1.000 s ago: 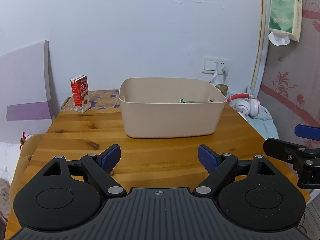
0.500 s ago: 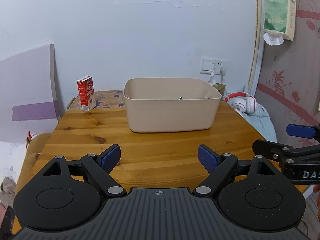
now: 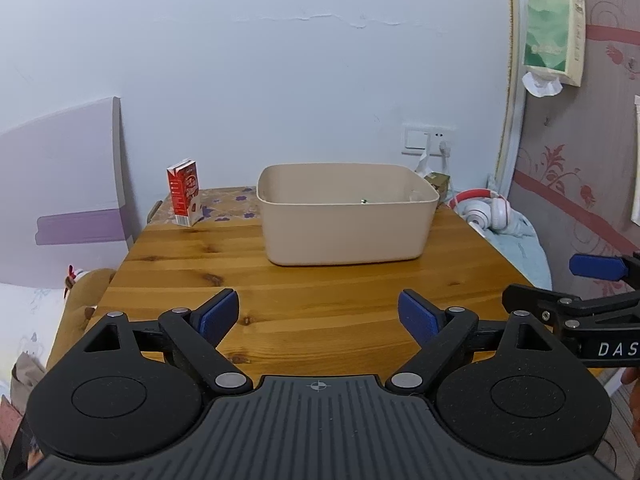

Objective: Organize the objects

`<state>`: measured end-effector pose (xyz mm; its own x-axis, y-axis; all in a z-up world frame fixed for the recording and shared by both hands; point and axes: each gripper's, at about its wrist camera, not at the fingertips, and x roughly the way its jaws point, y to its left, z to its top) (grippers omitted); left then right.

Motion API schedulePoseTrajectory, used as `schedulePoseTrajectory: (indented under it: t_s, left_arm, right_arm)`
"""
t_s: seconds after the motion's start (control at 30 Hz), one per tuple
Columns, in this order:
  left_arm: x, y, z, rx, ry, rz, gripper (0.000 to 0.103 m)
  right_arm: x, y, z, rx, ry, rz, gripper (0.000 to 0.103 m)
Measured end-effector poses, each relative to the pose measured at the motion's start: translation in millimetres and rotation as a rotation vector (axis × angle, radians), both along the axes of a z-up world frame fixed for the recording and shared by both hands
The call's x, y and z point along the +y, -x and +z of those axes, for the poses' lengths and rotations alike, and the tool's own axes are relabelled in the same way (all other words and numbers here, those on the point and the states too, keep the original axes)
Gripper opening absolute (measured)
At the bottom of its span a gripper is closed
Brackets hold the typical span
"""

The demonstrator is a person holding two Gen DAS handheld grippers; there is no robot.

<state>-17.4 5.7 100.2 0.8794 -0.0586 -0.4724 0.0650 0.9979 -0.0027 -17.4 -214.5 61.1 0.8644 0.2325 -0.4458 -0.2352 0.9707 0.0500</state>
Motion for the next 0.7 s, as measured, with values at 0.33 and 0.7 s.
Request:
schedulePoseTrajectory:
  t_s: [0.33, 0.7]
  left_arm:
    - [-6.2, 11.7, 5.7, -0.009, -0.009, -0.017, 0.092]
    - [-2.6, 11.8, 7.1, 0.004, 0.004, -0.013, 0.093]
  right_arm:
    - [-2.4, 11.6, 8.0, -0.014, 0.010, 0.015, 0.103]
    - [-4.8, 13.6, 11.9, -0.019, 0.012, 0.014, 0.103]
